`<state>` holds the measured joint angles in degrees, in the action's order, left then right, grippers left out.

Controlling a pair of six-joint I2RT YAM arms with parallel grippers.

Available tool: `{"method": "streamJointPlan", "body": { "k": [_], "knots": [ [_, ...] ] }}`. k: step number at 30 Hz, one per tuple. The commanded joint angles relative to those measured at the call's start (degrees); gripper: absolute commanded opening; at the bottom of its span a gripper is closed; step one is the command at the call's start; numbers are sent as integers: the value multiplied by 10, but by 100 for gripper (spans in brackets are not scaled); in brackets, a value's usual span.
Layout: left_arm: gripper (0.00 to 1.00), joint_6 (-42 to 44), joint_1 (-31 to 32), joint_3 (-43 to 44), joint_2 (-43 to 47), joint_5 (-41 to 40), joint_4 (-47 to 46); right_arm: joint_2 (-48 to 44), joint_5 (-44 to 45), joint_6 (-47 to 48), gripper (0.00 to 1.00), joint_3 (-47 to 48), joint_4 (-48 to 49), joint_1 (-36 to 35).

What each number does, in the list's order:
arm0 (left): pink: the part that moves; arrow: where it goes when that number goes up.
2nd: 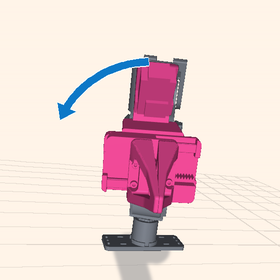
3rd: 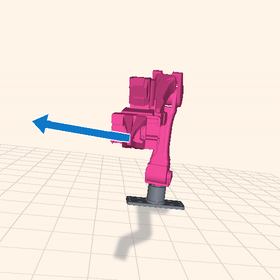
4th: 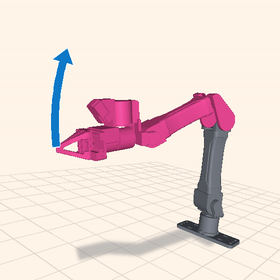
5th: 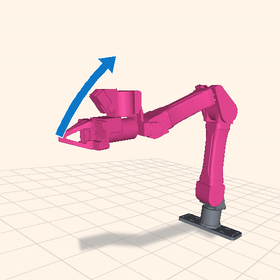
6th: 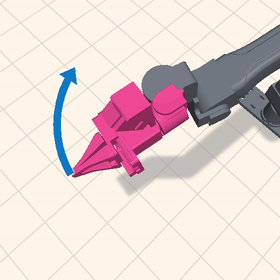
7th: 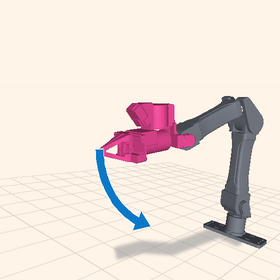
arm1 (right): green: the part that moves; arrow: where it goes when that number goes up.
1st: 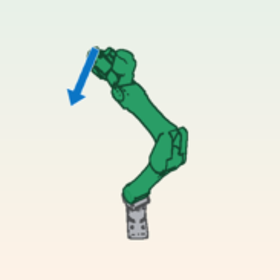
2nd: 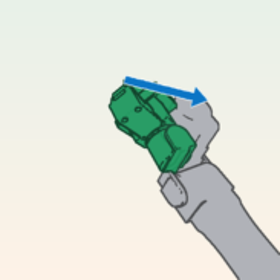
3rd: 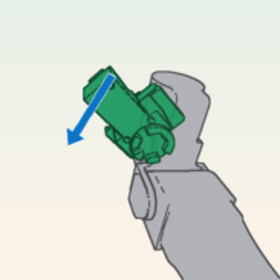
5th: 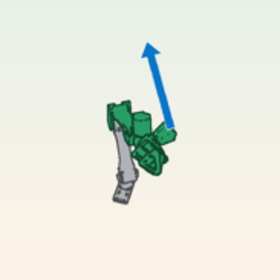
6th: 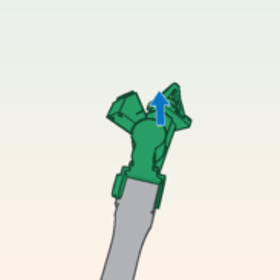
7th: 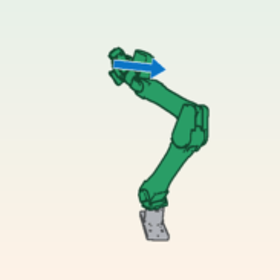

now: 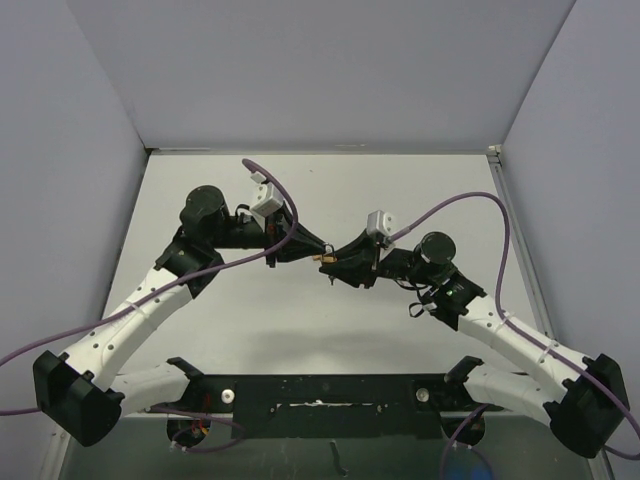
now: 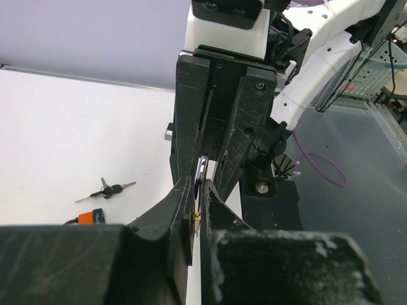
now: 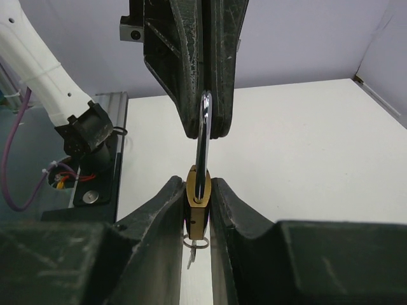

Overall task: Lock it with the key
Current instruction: Lock the lock.

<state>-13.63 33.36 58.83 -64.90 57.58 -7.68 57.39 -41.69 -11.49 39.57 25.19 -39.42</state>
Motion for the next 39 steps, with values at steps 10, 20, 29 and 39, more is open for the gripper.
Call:
{"method": "streamJointPlan", "body": {
  "k": [10, 20, 29, 39],
  "knots": [
    [0, -6, 44, -54, 5, 18, 74, -39, 127, 94, 0, 105, 50, -1],
    [0, -14, 54, -114, 12, 13, 33, -45, 123, 41, 0, 111, 107, 9],
    [0, -58, 53, -135, 7, 40, -63, -65, 127, -16, 0, 75, 216, 9],
    [0, -57, 44, -111, 39, -25, -86, -61, 118, -10, 20, 82, 73, 8]
  ]
}}
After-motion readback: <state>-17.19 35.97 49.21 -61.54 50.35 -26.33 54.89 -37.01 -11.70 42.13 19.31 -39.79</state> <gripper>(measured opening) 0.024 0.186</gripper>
